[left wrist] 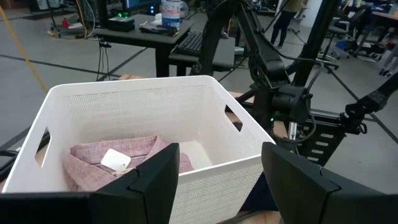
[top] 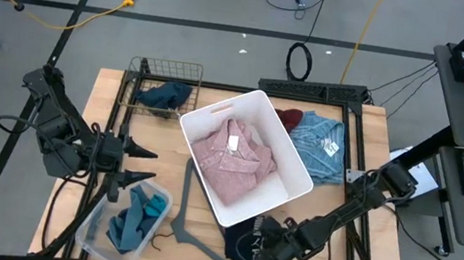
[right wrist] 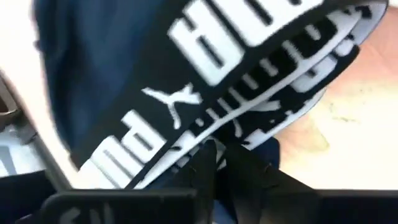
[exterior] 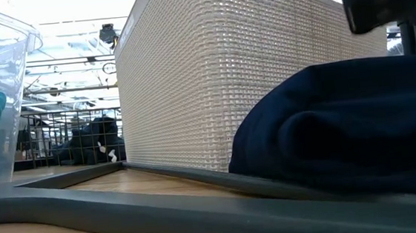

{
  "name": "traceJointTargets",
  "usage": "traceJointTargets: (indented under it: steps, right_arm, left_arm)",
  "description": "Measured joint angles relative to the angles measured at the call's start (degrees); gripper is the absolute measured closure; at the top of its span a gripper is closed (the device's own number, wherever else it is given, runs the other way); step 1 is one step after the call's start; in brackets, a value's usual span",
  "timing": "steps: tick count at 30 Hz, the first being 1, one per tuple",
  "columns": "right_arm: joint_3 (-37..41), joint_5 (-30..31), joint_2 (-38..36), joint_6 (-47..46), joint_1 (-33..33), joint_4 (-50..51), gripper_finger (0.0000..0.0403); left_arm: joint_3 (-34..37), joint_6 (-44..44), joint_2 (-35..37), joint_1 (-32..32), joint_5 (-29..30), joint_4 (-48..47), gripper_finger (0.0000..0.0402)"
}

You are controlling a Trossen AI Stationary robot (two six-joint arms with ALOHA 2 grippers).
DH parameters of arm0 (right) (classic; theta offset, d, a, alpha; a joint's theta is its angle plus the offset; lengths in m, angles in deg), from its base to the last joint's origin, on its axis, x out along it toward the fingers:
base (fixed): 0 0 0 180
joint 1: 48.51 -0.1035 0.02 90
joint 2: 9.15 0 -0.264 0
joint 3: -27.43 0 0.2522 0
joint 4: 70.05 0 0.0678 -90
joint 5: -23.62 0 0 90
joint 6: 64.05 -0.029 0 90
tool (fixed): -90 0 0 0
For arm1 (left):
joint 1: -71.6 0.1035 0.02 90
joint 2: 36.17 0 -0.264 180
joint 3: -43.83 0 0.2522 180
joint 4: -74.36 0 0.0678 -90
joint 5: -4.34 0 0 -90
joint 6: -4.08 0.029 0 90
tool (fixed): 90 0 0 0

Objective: Pick & Place Cloths
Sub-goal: Put the blue briefs into the wire basket

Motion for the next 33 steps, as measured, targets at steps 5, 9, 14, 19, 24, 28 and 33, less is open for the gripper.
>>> traceJointTargets:
  steps: [5, 9, 14, 19, 24, 28, 33]
  right_arm:
    - [0.0, -1.5, -2.3, 0.8, -1.0, 0.1, 0.0334]
    - [0.0, -1.3, -4.2, 1.6, -2.0, -0.3, 0.0293]
    - [0.0, -1.3, -4.2, 0.5, -2.5, -0.6, 0.0235]
    - [0.0, -0.3, -3.6, 1.5, -2.4, -3.3, 0.0174]
    - [0.0, 6.3, -3.7, 1.5, -2.3, -6.0, 0.0131]
    - [0.0, 7.5, -3.1, 0.2, -1.5, -5.2, 0.012]
    - [0.0, 7.3, -1.1, 0.1, -0.8, -5.2, 0.012]
  left_arm:
    - [0.0, 0.0, 0.0, 0.0, 0.0, -0.1, 0.017]
    - [0.0, 0.1, 0.0, 0.0, 0.0, -0.3, 0.0169]
    - [0.0, 0.0, 0.0, 0.0, 0.0, -0.7, 0.017]
    - [0.0, 0.0, 0.0, 0.0, 0.0, -0.7, 0.0169]
    - [0.0, -0.4, 0.0, 0.0, 0.0, -0.7, 0.017]
    - [0.0, -1.1, 0.0, 0.0, 0.0, -0.7, 0.0169]
    - [0.0, -1.5, 0.0, 0.0, 0.0, -0.7, 0.017]
